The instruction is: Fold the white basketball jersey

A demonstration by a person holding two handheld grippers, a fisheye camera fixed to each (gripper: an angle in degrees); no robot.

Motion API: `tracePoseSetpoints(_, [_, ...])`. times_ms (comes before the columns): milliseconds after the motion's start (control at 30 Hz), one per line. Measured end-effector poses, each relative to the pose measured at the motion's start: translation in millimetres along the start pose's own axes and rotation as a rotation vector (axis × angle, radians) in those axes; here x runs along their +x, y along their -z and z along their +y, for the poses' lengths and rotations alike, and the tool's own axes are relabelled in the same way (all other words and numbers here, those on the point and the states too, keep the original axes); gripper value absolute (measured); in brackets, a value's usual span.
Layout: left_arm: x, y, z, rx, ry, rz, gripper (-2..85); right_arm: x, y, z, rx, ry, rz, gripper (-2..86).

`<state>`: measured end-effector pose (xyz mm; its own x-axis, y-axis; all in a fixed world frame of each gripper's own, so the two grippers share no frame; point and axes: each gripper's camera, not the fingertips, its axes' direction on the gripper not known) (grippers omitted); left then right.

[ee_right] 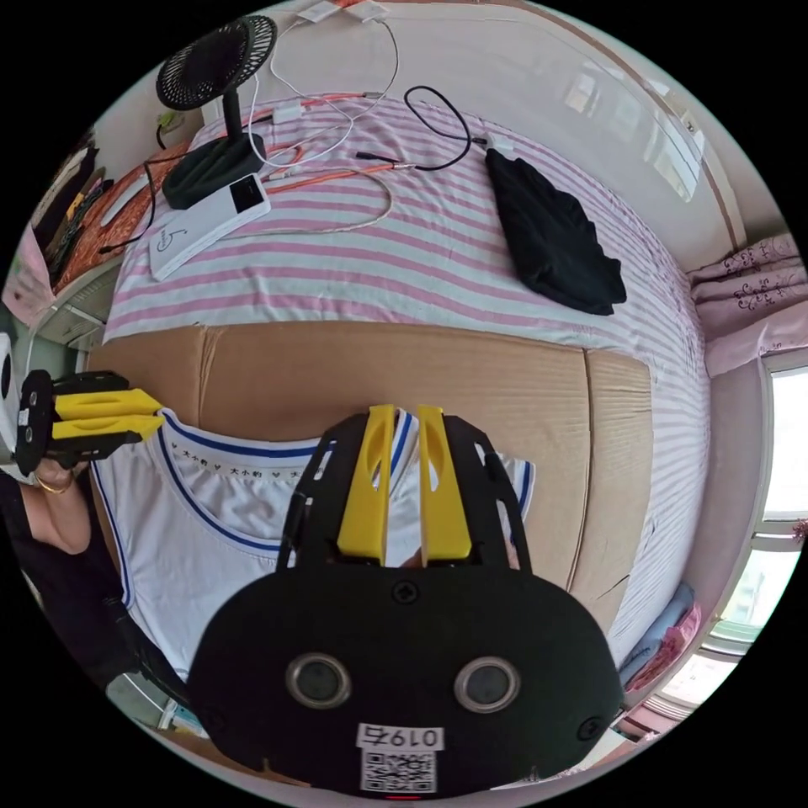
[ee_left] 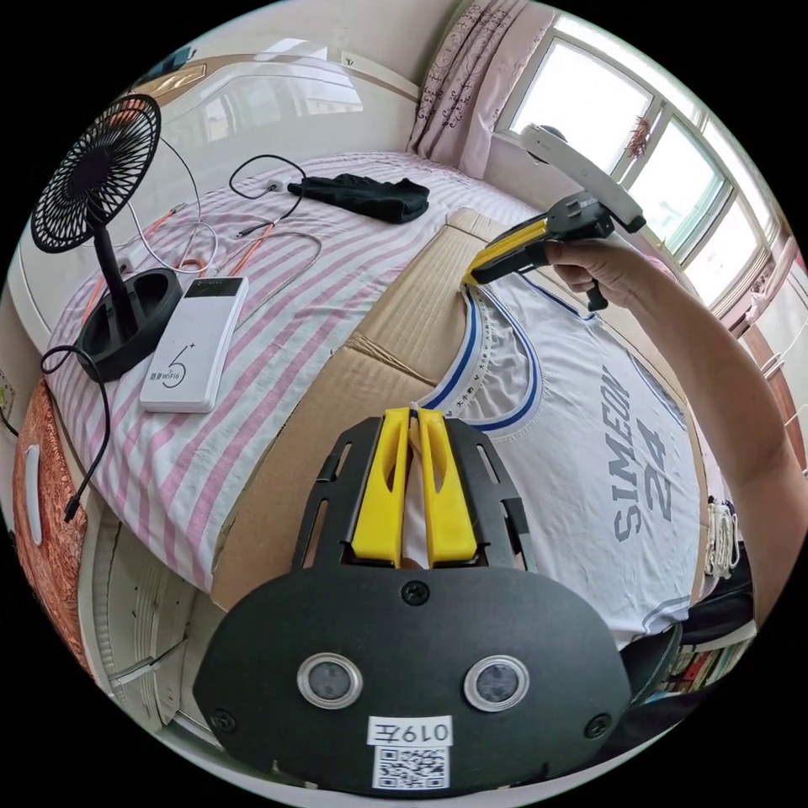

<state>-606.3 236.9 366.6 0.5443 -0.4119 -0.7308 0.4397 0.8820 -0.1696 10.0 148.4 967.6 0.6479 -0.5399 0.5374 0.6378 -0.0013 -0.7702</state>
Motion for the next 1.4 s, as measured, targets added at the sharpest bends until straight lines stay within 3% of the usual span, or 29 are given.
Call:
tracePoseSetpoints(267, [-23.5,27.3,11.3,0.109,0.071,0.023,1.1,7.7,26.7,60.7,0.104,-0.093,-0.005,1.6])
tracePoseSetpoints(367, [-36.6,40.2,17.8,0.176,0.103,0.132,1.2,0.0,18.5,84.4,0.065,-0.08,0.032,-0.1])
tracePoseSetpoints(500, [-38.3,32.4,17.2,0.13,0.045,0.28,1.1,-4.5,9.0,109.0,0.041,-0.085,0.025,-0.6])
tracePoseSetpoints(700, [-26.1,13.1,13.8,-0.01,-0.012,0.12,1.1,-5.2,9.0,152.1,0.071,-0.107,-0.045,-0.6])
tracePoseSetpoints(800, [-38.7,38.9,20.9,0.076,0.034,0.099,1.2,-14.5,42.0,189.6,0.209,-0.092,-0.095,-0.3])
tracePoseSetpoints(900, [-59.3,73.1,35.8,0.203,0.08,0.153,1.5,-47.8,77.6,237.7,0.349,0.013,-0.267,1.0])
tracePoseSetpoints(1000, [-67.0,80.3,41.1,0.214,0.1,0.171,1.7,-91.4,103.2,301.3,0.466,0.033,-0.38,4.3])
tracePoseSetpoints(1167, [-55.5,73.9,46.4,0.08,0.09,0.124,3.1,-155.4,167.0,490.4,0.787,-0.21,-0.38,0.6])
tracePoseSetpoints(1400, [-34.6,70.7,95.6,-0.042,0.102,0.227,7.9,-254.1,180.0,684.8,0.692,-0.432,-0.249,-0.6])
